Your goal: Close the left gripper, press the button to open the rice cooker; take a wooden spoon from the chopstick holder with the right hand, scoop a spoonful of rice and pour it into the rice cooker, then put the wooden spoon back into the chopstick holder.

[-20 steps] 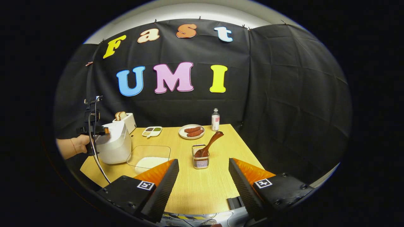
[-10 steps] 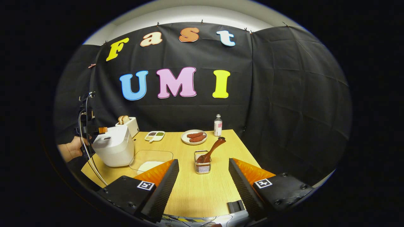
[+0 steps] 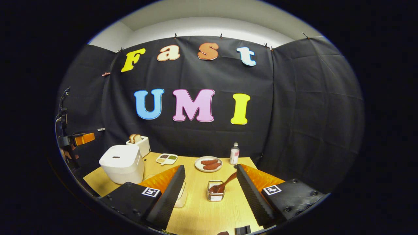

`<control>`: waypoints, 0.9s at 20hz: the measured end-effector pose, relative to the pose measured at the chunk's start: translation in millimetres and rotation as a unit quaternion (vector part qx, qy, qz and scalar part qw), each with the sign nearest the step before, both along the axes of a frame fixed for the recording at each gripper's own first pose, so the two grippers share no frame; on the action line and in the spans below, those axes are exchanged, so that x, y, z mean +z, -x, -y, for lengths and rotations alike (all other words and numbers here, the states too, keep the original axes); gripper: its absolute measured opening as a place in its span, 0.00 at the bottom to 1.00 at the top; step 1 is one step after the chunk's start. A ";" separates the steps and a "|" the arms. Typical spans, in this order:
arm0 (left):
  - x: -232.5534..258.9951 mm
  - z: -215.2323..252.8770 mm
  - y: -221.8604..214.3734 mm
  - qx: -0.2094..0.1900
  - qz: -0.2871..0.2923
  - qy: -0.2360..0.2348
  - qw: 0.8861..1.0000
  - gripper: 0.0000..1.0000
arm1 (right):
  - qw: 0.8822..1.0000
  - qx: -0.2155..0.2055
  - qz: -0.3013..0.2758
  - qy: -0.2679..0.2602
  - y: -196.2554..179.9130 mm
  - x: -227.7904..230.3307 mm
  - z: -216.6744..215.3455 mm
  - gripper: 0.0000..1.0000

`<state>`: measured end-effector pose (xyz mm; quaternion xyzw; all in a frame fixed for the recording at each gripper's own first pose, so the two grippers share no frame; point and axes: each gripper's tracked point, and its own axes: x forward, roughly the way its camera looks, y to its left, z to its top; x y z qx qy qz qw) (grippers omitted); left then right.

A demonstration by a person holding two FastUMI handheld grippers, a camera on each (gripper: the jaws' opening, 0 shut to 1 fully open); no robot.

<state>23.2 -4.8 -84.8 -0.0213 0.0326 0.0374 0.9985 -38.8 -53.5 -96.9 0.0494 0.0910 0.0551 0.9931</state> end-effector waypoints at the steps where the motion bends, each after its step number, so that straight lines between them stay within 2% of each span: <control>1: 9.7 -0.5 12.7 0.002 0.007 -0.008 1.000 0.95 | 1.000 0.008 0.011 0.000 -5.6 7.6 -4.0 0.98; 6: 38.7 17.7 61.0 0.009 0.028 -0.012 0.999 0.95 | 0.998 0.032 0.044 -0.017 -27.4 34.4 -17.0 0.98; 11: 57.0 42.4 90.7 0.027 0.041 -0.036 0.998 0.95 | 0.997 0.060 0.042 -0.012 -36.8 28.9 -19.1 0.98; 15: 54.3 58.5 104.5 0.044 0.035 -0.023 0.998 0.95 | 0.996 0.068 0.064 -0.005 -36.8 34.8 -7.0 0.98; 18: 54.6 66.3 113.0 0.058 0.035 -0.015 0.998 0.95 | 0.995 0.067 0.077 -0.022 -35.0 40.8 1.4 0.98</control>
